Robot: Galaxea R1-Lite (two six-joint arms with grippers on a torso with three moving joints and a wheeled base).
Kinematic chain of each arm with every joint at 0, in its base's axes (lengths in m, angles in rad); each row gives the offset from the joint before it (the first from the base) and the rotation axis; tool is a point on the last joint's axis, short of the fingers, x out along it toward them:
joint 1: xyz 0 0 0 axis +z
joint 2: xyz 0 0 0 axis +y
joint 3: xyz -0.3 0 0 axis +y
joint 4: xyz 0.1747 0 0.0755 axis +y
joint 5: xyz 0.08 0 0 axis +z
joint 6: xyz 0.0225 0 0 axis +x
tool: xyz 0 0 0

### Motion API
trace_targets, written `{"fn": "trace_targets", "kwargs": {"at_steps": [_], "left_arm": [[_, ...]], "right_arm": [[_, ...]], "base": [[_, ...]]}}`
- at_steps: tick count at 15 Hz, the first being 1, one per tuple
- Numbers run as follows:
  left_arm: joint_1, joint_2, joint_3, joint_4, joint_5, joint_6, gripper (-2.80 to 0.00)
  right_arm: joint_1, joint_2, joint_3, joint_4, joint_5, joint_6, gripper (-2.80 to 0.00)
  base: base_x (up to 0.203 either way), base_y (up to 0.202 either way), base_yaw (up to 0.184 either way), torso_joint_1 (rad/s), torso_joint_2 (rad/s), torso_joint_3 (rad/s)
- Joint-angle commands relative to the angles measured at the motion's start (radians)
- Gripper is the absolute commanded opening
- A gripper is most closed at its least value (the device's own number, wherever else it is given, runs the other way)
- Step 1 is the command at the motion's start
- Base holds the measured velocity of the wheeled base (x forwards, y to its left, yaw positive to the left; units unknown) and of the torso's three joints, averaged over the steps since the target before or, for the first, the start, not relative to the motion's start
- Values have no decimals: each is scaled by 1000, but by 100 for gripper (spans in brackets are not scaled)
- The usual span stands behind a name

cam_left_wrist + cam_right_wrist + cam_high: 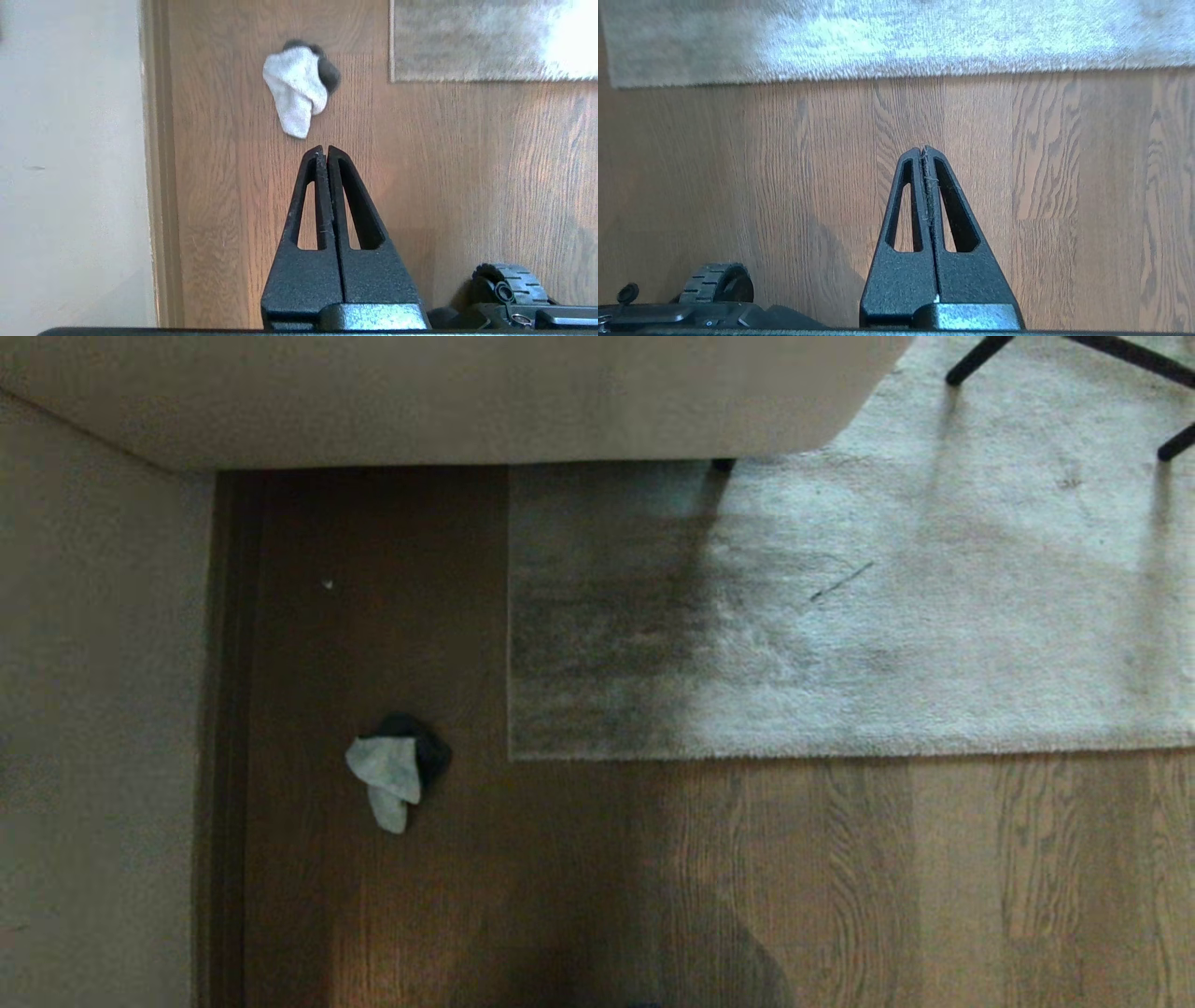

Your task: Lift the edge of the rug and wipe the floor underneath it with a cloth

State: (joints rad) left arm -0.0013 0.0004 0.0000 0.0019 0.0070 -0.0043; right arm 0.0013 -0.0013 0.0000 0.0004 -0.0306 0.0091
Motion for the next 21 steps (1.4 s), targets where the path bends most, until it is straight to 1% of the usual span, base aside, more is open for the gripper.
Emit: {"fn": "trace_targets", "kwargs": {"at_steps": [1, 21], "left_arm": [[0, 0, 0, 0, 0, -2, -280], [0, 0, 0, -2, 1, -10, -280]], "right_arm": [[0, 1, 0, 0, 0, 0, -280], [0, 1, 0, 0, 0, 0, -280]], "base": [[0, 0, 0, 2, 4, 202], [0, 0, 0, 3, 2, 202]]}}
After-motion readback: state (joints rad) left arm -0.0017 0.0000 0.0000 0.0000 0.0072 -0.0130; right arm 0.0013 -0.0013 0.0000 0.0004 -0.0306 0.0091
